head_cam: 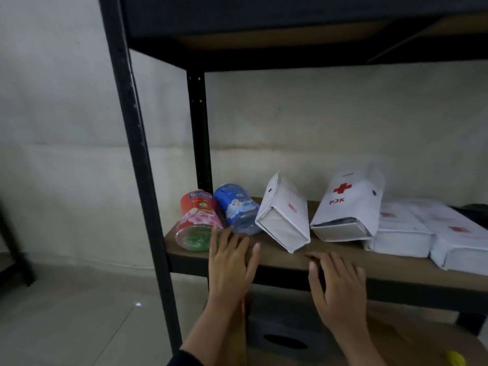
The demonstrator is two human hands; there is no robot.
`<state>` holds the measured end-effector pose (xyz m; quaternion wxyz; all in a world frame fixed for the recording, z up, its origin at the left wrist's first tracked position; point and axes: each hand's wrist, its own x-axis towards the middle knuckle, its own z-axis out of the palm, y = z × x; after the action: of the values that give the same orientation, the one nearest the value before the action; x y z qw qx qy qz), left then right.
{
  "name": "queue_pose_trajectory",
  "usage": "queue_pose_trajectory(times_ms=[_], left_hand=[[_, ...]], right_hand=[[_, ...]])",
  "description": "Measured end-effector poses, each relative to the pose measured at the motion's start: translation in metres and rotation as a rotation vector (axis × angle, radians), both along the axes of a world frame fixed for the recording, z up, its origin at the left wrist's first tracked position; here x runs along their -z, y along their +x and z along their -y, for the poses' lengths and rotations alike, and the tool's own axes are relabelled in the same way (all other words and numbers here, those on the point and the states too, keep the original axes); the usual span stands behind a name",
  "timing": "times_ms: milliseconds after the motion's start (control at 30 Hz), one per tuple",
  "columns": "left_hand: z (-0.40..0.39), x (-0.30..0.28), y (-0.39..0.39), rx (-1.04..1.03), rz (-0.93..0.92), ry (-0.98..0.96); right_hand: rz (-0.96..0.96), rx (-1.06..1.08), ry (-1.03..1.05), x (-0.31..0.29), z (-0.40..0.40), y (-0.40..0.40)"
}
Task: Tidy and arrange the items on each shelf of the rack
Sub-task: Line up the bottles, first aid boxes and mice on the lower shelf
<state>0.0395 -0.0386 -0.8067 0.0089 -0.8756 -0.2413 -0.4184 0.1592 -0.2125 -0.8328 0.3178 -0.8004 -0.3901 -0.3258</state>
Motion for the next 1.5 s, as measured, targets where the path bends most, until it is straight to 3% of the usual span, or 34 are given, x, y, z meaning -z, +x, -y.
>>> queue_pose_trajectory(times_ms=[233,400,500,567,633,700,800,900,967,1067,1400,1500], left_hand=[[0.002,-0.002,-0.006,-0.002,-0.098,-0.048],[-0.001,-0.012,-0.006,0.076,0.056,-0.103],[-0.012,-0.046,0.000,0.084,0.137,-0.144],[-0.027,-0.077,0.017,0.014,0.012,-0.239],[-0.048,-0.108,0.037,-0.045,-0.016,-0.572],[-0.068,-0.126,0.058,-0.096,-0.162,-0.728],[-0.080,-0.130,0.079,-0.164,-0.589,-0.606],[-0.088,-0.122,0.096,-0.267,-0.690,-0.607],[-0.093,-0.113,0.105,-0.274,-0.572,-0.732],[-0.096,-0.101,0.110,-0.229,-0.147,-1.033],[-0.103,-0.097,0.125,0.031,0.449,-0.794],[-0.109,-0.114,0.128,0.091,0.487,-0.811]], right_hand=[[-0.034,-0.007,-0.042,-0.004,0.005,-0.003],[-0.056,0.002,0.099,-0.015,-0.001,-0.004],[0.003,0.044,0.131,-0.011,-0.009,0.002],[0.066,0.123,0.130,-0.005,-0.014,0.005],[0.117,0.162,0.161,-0.002,-0.017,0.005],[0.157,0.158,0.194,-0.001,-0.019,0.006],[0.180,0.154,0.224,-0.001,-0.021,0.007],[0.166,0.153,0.199,0.001,-0.022,0.009],[0.192,0.154,0.199,0.002,-0.021,0.010],[0.236,0.151,0.194,-0.001,-0.021,0.010],[0.331,0.183,0.187,0.009,-0.030,0.022],[0.324,0.164,0.180,0.006,-0.030,0.020]])
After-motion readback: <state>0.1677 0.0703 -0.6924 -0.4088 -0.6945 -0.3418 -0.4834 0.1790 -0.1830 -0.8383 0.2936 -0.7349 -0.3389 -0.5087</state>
